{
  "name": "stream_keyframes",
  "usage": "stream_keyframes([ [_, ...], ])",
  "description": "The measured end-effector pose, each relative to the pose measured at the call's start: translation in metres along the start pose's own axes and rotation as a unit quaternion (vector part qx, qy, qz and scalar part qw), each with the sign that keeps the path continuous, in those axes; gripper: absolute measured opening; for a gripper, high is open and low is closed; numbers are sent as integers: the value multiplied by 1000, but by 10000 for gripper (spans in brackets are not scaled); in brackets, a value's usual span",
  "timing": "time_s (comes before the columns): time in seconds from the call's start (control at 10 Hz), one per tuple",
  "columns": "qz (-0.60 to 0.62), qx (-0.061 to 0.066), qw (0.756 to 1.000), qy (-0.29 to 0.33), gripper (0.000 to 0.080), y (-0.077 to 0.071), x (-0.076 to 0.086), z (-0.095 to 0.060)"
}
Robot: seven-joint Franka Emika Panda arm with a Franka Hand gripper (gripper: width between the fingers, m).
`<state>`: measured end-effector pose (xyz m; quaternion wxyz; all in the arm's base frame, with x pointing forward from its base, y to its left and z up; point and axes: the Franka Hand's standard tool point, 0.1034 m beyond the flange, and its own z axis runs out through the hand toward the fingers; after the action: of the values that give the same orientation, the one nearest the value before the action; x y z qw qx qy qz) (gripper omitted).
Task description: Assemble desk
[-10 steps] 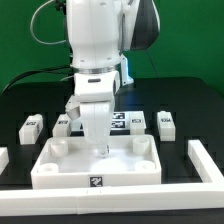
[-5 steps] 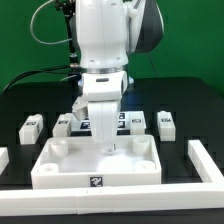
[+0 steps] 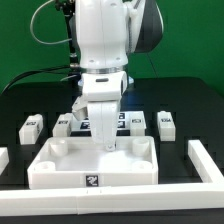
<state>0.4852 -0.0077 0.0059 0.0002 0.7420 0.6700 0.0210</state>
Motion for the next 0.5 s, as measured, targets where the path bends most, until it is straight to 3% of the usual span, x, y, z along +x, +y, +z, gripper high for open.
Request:
stream_keyframes([
  [0.5, -1, 0, 1000, 0, 57, 1, 1, 0],
])
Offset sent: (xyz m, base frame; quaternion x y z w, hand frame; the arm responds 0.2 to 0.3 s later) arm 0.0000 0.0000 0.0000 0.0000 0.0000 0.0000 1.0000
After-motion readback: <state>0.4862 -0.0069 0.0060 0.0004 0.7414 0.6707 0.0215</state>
